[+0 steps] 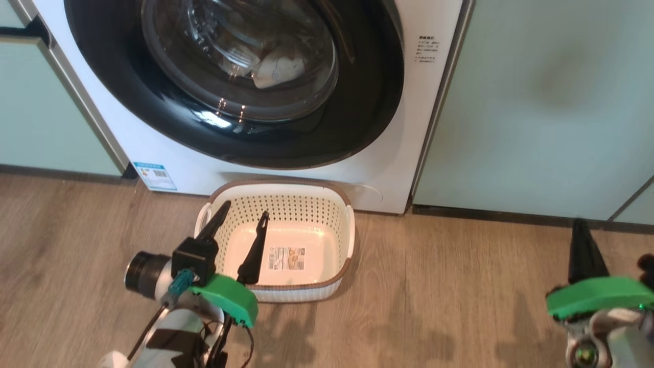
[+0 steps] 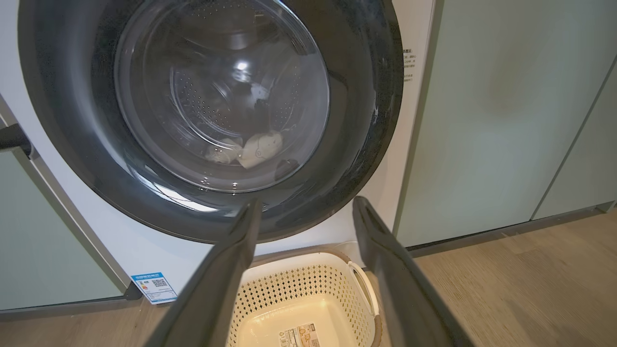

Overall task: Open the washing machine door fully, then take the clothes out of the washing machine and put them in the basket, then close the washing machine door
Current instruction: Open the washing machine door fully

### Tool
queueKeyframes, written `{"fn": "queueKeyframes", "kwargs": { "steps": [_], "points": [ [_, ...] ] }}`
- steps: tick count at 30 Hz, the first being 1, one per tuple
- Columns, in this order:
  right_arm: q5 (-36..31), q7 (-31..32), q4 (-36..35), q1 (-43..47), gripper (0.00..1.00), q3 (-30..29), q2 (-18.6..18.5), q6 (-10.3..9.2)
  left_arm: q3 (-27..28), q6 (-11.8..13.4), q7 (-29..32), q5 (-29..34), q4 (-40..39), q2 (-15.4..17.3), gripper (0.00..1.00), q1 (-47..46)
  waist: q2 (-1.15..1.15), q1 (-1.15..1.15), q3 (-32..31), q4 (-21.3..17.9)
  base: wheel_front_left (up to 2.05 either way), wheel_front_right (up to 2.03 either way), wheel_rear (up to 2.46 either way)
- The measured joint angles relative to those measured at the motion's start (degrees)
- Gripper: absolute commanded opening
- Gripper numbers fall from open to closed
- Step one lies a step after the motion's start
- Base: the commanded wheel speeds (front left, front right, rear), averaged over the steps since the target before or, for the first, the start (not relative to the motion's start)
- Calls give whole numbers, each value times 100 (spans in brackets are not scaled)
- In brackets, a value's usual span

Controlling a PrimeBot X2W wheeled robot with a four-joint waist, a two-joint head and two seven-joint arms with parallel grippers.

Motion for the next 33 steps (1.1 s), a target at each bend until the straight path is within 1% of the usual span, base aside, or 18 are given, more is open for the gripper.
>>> {"fn": "queueKeyframes", "kwargs": {
  "steps": [4, 6, 11, 15, 17, 22, 26, 30, 33],
  "points": [
    [1346, 1, 222, -352, 0, 124, -8, 0, -21, -3, 0, 49, -21, -12, 100, -99, 0, 0, 119, 53, 0, 0, 0],
    [2036, 55, 276, -533, 0, 181, -11, 0, -32, -49, 0, 54, -49, -24, 100, -138, 0, 0, 186, 84, 0, 0, 0],
    [4105, 591, 301, -1022, 0, 73, -19, 0, -142, -59, 0, 54, -155, -64, 100, -280, 0, 0, 386, 169, 0, 0, 0],
    [5233, 1132, 345, -1445, 0, -122, -42, 0, -175, -97, 0, 54, -207, -105, 100, -414, 0, 0, 573, 239, 0, 0, 0],
    [5713, 1551, 409, -1670, 0, -155, -75, 0, -186, -99, 0, 54, -234, -120, 100, -480, 0, 0, 679, 275, 0, 0, 0],
    [6580, 2561, 600, -2268, 0, -255, -108, 0, -248, -101, 0, 54, -290, -171, 100, -665, 0, 1, 955, 371, 0, 0, 0],
    [6961, 3386, 791, -2683, 0, -202, -196, 0, -347, -103, 0, 54, -332, -193, 100, -810, 0, 0, 1153, 460, 0, 0, 0],
    [7116, 3930, 916, -3039, 0, -78, -305, 0, -366, -121, 0, 55, -357, -200, 100, -903, 0, 0, 1346, 545, 0, 0, 0],
    [7136, 4012, 1018, -3323, 0, -63, -335, 0, -389, -129, 0, 55, -372, -212, 100, -998, 0, 0, 1476, 611, 0, 0, 0]
  ]
}}
